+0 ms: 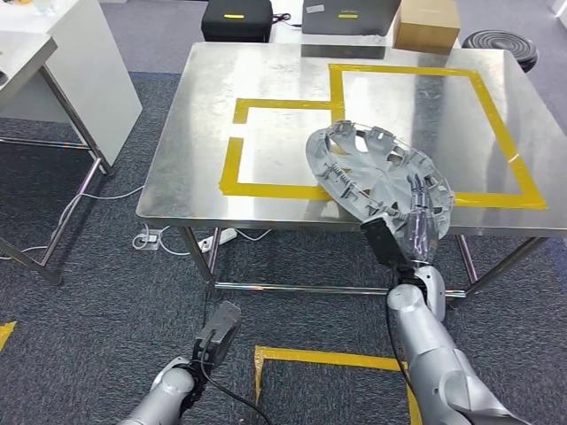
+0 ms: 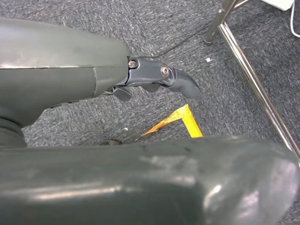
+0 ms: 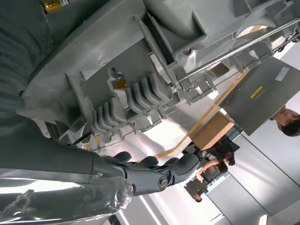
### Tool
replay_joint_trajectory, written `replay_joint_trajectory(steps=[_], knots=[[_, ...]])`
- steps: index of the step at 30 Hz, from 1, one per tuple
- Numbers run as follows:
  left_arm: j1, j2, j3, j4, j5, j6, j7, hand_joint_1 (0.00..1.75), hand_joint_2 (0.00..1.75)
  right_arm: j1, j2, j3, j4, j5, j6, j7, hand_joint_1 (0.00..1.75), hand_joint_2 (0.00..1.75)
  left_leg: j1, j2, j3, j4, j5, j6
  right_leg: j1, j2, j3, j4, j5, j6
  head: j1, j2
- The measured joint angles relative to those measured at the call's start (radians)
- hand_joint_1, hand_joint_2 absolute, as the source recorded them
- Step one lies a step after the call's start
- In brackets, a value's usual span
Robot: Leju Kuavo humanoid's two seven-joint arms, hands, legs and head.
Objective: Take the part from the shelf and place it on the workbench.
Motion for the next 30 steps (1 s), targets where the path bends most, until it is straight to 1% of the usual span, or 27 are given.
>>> replay_joint_trajectory(steps=[21, 25, 28, 30], knots=[[0.001, 0.001, 0.000, 0.000, -0.001, 0.002, -0.002, 0.00, 0.00, 0.010, 0.015, -0.053, 0.000, 0.009, 0.000, -0.009, 0.00, 1.75, 0.000, 0.000, 0.000, 0.000, 0.000, 0.000, 0.000, 0.000, 0.000, 0.000, 0.000, 0.000, 0.000, 0.000], [0.001, 0.002, 0.000, 0.000, 0.004, 0.000, 0.000, 0.00, 0.00, 0.009, 0.015, -0.058, 0.001, -0.023, 0.000, -0.022, 0.00, 0.00, 0.000, 0.000, 0.000, 0.000, 0.000, 0.000, 0.000, 0.000, 0.000, 0.000, 0.000, 0.000, 0.000, 0.000], [0.001, 0.003, 0.000, 0.000, 0.006, -0.002, 0.000, 0.00, 0.00, 0.003, 0.015, -0.065, 0.001, -0.091, 0.002, -0.049, 0.00, 0.00, 0.000, 0.000, 0.000, 0.000, 0.000, 0.000, 0.000, 0.000, 0.000, 0.000, 0.000, 0.000, 0.000, 0.000], [0.001, 0.003, 0.000, 0.000, 0.006, -0.004, 0.002, 0.00, 0.00, -0.008, 0.015, -0.069, 0.001, -0.167, 0.022, -0.062, 0.00, 0.00, 0.000, 0.000, 0.000, 0.000, 0.000, 0.000, 0.000, 0.000, 0.000, 0.000, 0.000, 0.000, 0.000, 0.000]])
